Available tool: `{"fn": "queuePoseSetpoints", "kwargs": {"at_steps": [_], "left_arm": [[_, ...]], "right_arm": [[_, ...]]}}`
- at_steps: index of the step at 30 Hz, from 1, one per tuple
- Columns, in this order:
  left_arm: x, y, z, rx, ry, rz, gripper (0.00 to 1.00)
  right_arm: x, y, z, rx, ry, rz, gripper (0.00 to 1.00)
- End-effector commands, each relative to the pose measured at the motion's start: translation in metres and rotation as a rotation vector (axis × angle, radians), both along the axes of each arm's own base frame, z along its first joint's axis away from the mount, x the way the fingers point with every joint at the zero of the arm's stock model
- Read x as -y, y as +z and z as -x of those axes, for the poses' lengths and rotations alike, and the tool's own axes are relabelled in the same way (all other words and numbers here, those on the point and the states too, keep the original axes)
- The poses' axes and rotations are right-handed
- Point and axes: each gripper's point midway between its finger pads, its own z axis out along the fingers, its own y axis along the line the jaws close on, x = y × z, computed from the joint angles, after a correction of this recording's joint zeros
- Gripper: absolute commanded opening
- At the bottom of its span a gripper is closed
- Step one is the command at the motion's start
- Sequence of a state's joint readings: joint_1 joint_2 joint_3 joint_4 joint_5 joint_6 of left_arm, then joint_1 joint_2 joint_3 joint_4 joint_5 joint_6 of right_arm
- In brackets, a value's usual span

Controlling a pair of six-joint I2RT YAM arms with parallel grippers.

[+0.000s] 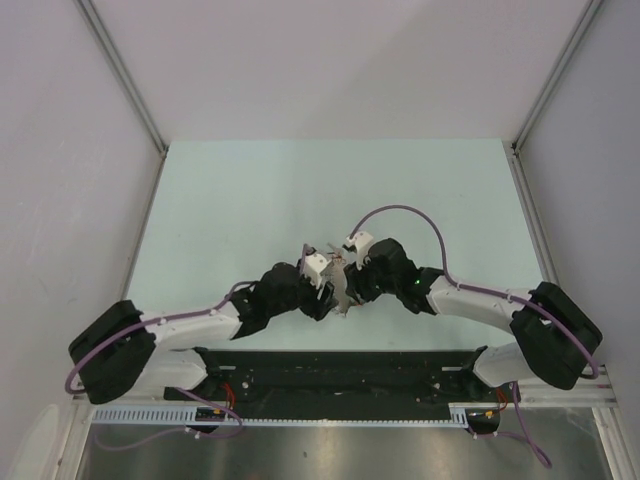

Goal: Put the keys on the keyring

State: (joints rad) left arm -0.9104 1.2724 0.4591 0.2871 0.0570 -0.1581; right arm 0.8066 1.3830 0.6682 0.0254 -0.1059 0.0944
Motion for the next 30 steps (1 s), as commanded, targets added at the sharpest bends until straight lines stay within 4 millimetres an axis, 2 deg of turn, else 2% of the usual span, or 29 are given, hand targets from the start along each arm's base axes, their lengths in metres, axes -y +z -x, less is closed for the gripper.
{"fn": "queuePoseSetpoints", "kwargs": {"at_steps": [1,3,4,5,6,8,9,10,12,13,14,15,16,17,20,23,25,27,30], "left_arm": [[-0.026,0.024,-0.020,0.038,0.187,0.063,0.68],[-0.044,0.040,-0.031,0.065,0.290,0.087,0.69],[-0.053,0.038,-0.031,0.053,0.322,0.065,0.70],[-0.063,0.055,-0.038,0.076,0.383,0.102,0.72],[-0.069,0.060,-0.040,0.075,0.409,0.110,0.73],[-0.087,0.070,-0.045,0.071,0.475,0.114,0.78],[-0.093,0.087,-0.048,0.101,0.505,0.149,0.79],[-0.103,0.082,-0.045,0.083,0.523,0.107,0.81],[-0.120,0.101,-0.048,0.106,0.572,0.099,0.85],[-0.125,0.107,-0.048,0.121,0.577,0.086,0.86],[-0.130,0.125,-0.051,0.149,0.593,0.100,0.89],[-0.136,0.126,-0.048,0.149,0.600,0.074,0.89],[-0.143,0.137,-0.048,0.184,0.610,0.065,0.91],[-0.148,0.154,-0.050,0.214,0.621,0.073,0.92],[-0.164,0.181,-0.050,0.307,0.641,0.039,0.93],[-0.177,0.201,-0.052,0.395,0.655,0.007,0.94],[-0.180,0.207,-0.054,0.438,0.651,-0.011,0.94],[-0.181,0.206,-0.056,0.445,0.659,-0.012,0.94],[-0.182,0.194,-0.058,0.429,0.654,-0.021,0.95]], "right_arm": [[-0.014,0.009,0.009,0.023,0.027,-0.030,0.46],[-0.023,0.012,0.016,0.025,0.057,-0.049,0.46],[-0.026,0.014,0.017,0.025,0.062,-0.059,0.46],[-0.030,0.012,0.021,0.027,0.077,-0.058,0.46],[-0.033,0.013,0.022,0.035,0.083,-0.064,0.47],[-0.035,0.005,0.020,0.046,0.087,-0.037,0.51],[-0.040,0.004,0.022,0.058,0.102,-0.035,0.52],[-0.041,0.002,0.019,0.081,0.105,-0.013,0.55],[-0.046,-0.009,0.022,0.098,0.122,0.035,0.59],[-0.044,-0.011,0.017,0.127,0.101,0.066,0.62],[-0.044,-0.018,0.016,0.129,0.098,0.100,0.63],[-0.043,-0.021,0.014,0.136,0.088,0.120,0.64],[-0.040,-0.024,0.012,0.149,0.068,0.148,0.65],[-0.037,-0.028,0.011,0.146,0.057,0.168,0.65],[-0.023,-0.036,0.008,0.145,0.010,0.234,0.65],[-0.010,-0.035,0.006,0.155,-0.014,0.281,0.61],[0.002,-0.034,0.007,0.147,-0.014,0.317,0.59],[0.007,-0.028,0.004,0.129,-0.025,0.290,0.58],[0.014,-0.016,-0.001,0.115,-0.053,0.249,0.57]]}}
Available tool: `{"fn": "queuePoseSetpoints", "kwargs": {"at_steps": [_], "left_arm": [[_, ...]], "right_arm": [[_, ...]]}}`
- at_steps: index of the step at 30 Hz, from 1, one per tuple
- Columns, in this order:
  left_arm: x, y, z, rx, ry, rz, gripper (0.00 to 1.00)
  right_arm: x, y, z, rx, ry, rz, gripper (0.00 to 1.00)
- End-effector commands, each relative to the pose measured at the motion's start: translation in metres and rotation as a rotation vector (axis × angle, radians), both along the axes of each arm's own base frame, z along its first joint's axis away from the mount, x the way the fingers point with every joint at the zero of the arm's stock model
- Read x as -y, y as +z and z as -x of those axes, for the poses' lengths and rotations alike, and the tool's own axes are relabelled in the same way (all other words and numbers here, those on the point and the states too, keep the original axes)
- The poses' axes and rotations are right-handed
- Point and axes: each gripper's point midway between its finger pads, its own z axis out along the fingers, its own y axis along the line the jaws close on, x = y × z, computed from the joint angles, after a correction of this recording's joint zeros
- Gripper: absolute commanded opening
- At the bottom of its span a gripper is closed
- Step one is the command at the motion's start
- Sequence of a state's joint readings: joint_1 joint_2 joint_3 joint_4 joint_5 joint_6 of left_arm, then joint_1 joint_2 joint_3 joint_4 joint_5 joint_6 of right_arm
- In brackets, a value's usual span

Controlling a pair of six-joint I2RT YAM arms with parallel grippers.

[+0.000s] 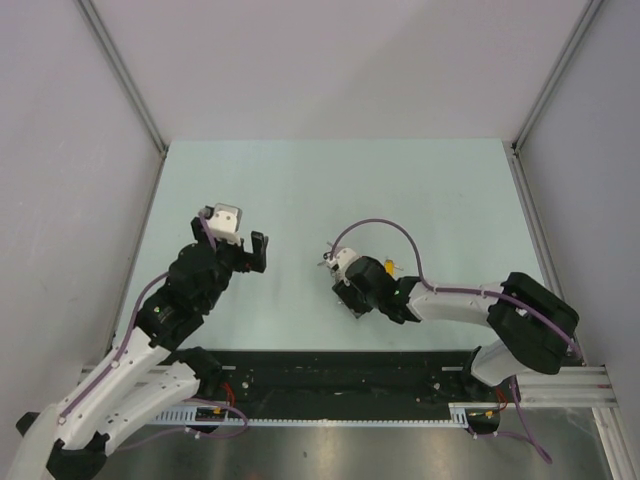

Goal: Put the keys on the keyring

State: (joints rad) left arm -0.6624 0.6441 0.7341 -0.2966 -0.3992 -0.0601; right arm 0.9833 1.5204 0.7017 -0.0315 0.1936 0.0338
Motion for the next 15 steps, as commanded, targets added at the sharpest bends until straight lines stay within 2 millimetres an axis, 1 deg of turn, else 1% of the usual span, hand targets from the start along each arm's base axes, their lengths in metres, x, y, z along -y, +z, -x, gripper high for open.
{"fn": "queuePoseSetpoints", "kwargs": {"at_steps": [1,2,3,5,6,7,8,11,14,15], "left_arm": [[-0.014,-0.005,-0.006,0.012,0.033,-0.054,0.95],[-0.014,-0.008,-0.006,0.004,0.029,-0.053,0.95],[-0.014,-0.006,-0.005,0.009,0.024,-0.044,0.95],[-0.016,-0.006,-0.005,0.011,0.028,-0.043,0.95],[-0.017,-0.003,-0.005,0.020,0.028,-0.038,0.95],[-0.018,-0.003,-0.006,0.021,0.030,-0.037,0.95],[-0.018,-0.003,-0.007,0.019,0.030,-0.037,0.95],[-0.019,-0.005,-0.008,0.009,0.022,-0.031,0.95],[-0.021,-0.004,-0.008,0.010,0.021,-0.031,0.95],[-0.022,-0.004,-0.008,0.011,0.028,-0.031,0.95]], "right_arm": [[0.011,0.032,-0.014,0.021,-0.058,-0.069,0.57],[0.013,0.035,-0.015,0.013,-0.064,-0.080,0.57],[0.015,0.039,-0.017,0.010,-0.072,-0.094,0.57],[0.009,0.052,-0.014,0.000,-0.050,-0.150,0.57],[0.007,0.056,-0.014,-0.005,-0.051,-0.171,0.57],[0.002,0.059,-0.011,-0.022,-0.036,-0.193,0.58],[-0.002,0.062,-0.013,-0.032,-0.051,-0.217,0.58],[-0.006,0.059,-0.019,-0.036,-0.072,-0.225,0.59],[-0.010,0.056,-0.029,-0.026,-0.096,-0.230,0.61],[-0.011,0.049,-0.030,-0.035,-0.100,-0.222,0.61]]}}
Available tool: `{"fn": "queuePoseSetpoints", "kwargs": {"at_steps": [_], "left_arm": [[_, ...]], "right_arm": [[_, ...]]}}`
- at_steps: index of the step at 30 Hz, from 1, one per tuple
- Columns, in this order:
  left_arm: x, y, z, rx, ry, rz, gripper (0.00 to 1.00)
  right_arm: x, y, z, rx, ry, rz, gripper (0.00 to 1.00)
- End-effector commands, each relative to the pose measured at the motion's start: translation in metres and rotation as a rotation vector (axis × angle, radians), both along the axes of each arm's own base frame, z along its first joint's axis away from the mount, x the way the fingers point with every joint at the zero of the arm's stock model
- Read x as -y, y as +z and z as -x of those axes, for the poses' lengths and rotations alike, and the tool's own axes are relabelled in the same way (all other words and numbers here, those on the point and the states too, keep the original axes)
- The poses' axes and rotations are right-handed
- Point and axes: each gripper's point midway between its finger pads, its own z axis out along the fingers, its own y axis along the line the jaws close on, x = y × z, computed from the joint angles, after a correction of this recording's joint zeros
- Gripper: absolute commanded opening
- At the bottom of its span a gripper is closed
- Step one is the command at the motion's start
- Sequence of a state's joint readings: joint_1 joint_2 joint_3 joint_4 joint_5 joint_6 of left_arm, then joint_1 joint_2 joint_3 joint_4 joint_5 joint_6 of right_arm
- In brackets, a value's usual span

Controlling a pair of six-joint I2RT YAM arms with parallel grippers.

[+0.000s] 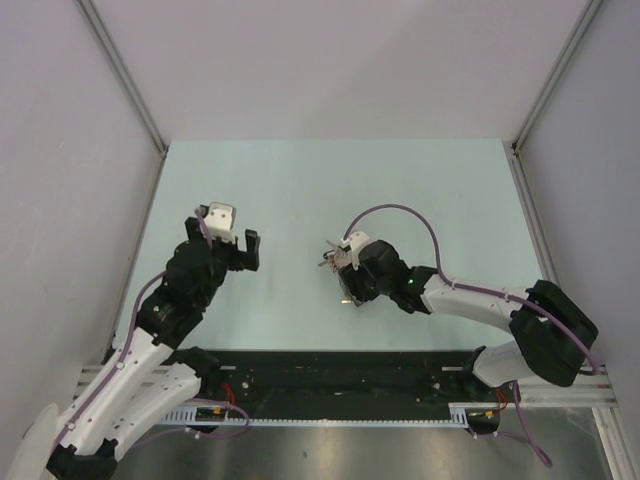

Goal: Put the keys on the keyring

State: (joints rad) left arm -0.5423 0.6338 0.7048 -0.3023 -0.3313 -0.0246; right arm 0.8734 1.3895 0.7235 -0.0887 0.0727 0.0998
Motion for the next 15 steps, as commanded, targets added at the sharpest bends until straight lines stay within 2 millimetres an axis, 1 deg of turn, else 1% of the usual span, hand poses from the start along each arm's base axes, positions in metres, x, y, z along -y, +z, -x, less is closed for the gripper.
{"fn": "queuePoseSetpoints", "kwargs": {"at_steps": [1,4,5,6,8,9,11,13,15], "left_arm": [[-0.002,0.008,0.000,0.032,-0.014,0.001,0.96],[-0.002,0.007,0.001,0.031,-0.014,0.003,0.96],[-0.003,0.007,0.002,0.030,-0.014,0.002,0.96],[-0.002,0.006,0.002,0.029,-0.017,0.000,0.96],[-0.001,0.007,0.002,0.031,-0.021,0.004,0.96],[-0.001,0.007,0.001,0.029,-0.020,0.003,0.96],[0.000,0.007,0.002,0.029,-0.025,0.005,0.96],[0.000,0.008,0.002,0.030,-0.026,0.006,0.97],[-0.001,0.007,0.002,0.028,-0.027,0.006,0.97]], "right_arm": [[-0.017,0.006,-0.019,0.012,-0.037,-0.057,0.60],[-0.018,-0.002,-0.024,0.009,-0.049,-0.031,0.55],[-0.018,-0.003,-0.025,0.010,-0.056,-0.024,0.54],[-0.017,-0.005,-0.027,0.015,-0.066,-0.010,0.50],[-0.019,-0.006,-0.025,0.026,-0.072,0.003,0.48],[-0.018,-0.006,-0.028,0.040,-0.088,0.012,0.46],[-0.022,-0.007,-0.026,0.049,-0.090,0.025,0.45],[-0.021,-0.010,-0.029,0.053,-0.120,0.041,0.45],[-0.024,-0.013,-0.029,0.046,-0.121,0.041,0.48]]}}
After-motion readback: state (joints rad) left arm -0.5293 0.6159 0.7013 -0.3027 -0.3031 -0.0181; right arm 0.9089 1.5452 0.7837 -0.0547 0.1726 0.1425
